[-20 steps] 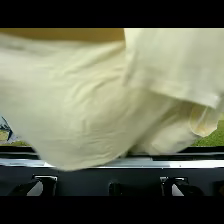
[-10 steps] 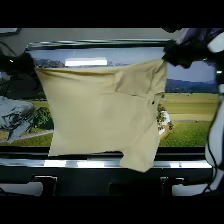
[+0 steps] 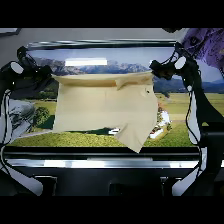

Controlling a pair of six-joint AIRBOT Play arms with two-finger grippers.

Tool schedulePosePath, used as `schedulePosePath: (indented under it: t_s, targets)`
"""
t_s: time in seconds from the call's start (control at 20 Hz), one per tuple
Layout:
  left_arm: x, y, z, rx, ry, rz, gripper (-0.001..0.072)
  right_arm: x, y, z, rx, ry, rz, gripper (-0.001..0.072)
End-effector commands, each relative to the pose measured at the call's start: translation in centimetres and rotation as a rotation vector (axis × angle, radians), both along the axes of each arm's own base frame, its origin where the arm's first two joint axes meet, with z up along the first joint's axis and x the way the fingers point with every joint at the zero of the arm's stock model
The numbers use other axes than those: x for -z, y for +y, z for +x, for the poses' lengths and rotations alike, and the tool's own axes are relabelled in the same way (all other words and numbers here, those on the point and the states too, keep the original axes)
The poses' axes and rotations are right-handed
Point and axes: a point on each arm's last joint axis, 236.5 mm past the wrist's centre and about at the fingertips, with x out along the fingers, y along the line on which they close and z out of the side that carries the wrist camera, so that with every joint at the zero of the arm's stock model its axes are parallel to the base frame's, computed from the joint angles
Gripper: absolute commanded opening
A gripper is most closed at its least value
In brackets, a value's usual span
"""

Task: Fold the clothes and pants, and hang the long-sleeved shirts on hangers.

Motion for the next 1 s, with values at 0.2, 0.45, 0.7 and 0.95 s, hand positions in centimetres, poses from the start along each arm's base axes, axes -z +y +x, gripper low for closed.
schedulePosePath:
  t_s: [0.2,0.45,0.7,0.95]
  targets:
    - [4.9,-1.0,-7.3,0.1,0.359,-0.039,0.0013,4.6,-0.4,-7.5,-0.106,0.35,-0.086,0.0028]
    - [8.2,-1.8,-9.4,0.131,0.49,-0.061,0.0014,7.7,-0.5,-10.2,-0.154,0.502,-0.099,0.0028]
    - [10.8,-1.9,-9.6,0.127,0.535,-0.074,0.0047,10.6,-0.2,-10.9,-0.168,0.57,-0.085,0.0029]
    - [9.9,-1.9,-8.7,0.111,0.493,-0.08,0.0682,10.4,1.1,-10.6,-0.207,0.549,-0.038,0.0492]
